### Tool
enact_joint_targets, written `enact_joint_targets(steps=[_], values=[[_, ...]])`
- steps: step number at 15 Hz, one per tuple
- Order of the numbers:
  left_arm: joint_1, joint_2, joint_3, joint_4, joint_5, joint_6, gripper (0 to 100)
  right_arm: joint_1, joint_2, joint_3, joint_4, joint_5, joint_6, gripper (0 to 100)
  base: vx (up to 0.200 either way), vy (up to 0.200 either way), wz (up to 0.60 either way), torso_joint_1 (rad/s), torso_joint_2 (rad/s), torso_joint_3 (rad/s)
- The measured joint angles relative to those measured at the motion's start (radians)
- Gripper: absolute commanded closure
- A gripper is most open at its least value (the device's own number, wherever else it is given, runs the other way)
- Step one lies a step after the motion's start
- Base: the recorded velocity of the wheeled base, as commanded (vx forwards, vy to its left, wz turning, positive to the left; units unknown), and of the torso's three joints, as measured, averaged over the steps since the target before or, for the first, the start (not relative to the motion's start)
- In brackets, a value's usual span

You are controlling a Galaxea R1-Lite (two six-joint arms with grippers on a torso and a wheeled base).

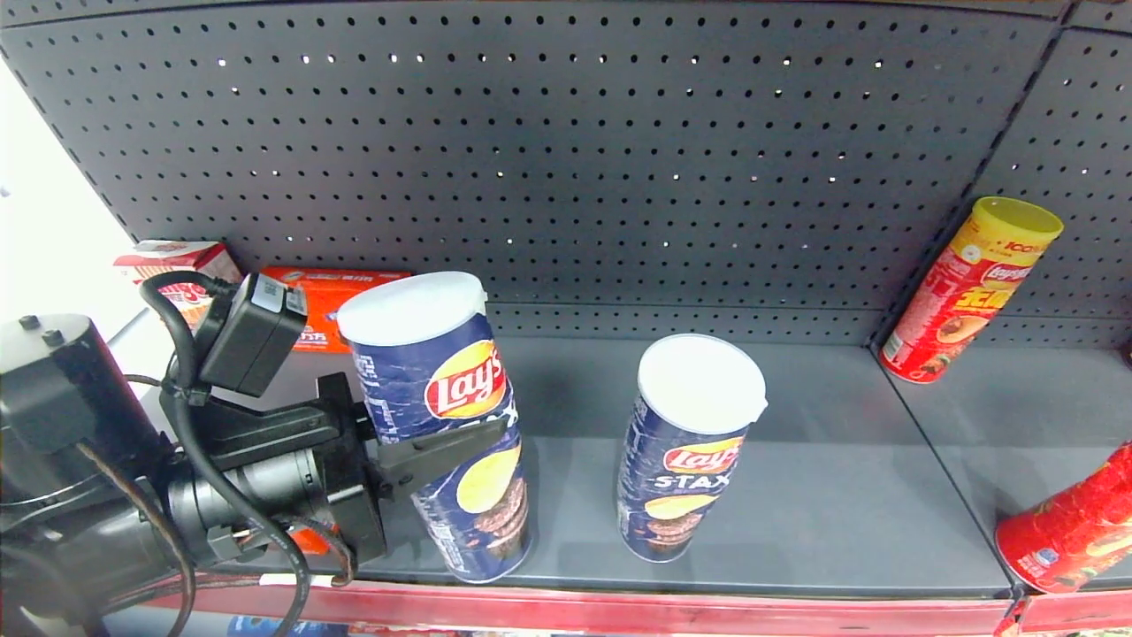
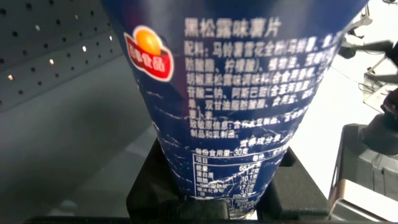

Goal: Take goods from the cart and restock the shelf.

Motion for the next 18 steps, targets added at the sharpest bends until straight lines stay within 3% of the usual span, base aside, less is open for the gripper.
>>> enact_joint_targets(steps=[2, 7, 9, 14, 16, 18], values=[[0.0, 0.009, -0.01, -0.006, 0.0, 0.0, 100, -0.062, -0.041, 0.027, 0.004, -0.01, 0.02, 0, 0.0, 0.0, 0.0, 0.0, 0.0, 0.0], [-0.012, 0.018, -0.017, -0.007, -0.001, 0.001, 100, -0.337, -0.004, 0.036, 0.006, -0.012, 0.035, 0, 0.0, 0.0, 0.0, 0.0, 0.0, 0.0], [-0.022, 0.017, -0.013, -0.006, -0.002, 0.0, 100, -0.409, -0.023, 0.037, 0.005, -0.012, 0.036, 0, 0.0, 0.0, 0.0, 0.0, 0.0, 0.0], [-0.034, 0.0, -0.011, -0.006, -0.004, 0.001, 100, -0.482, -0.185, 0.044, -0.009, 0.002, 0.066, 0, 0.0, 0.0, 0.0, 0.0, 0.0, 0.0], [-0.048, -0.005, -0.018, -0.006, -0.004, 0.0, 100, -0.485, -0.204, 0.046, -0.001, 0.117, 0.061, 0, 0.0, 0.0, 0.0, 0.0, 0.0, 0.0], [-0.063, -0.007, -0.016, -0.006, -0.004, 0.0, 100, -0.486, -0.214, 0.047, 0.041, 0.159, 0.054, 0, 0.0, 0.0, 0.0, 0.0, 0.0, 0.0]])
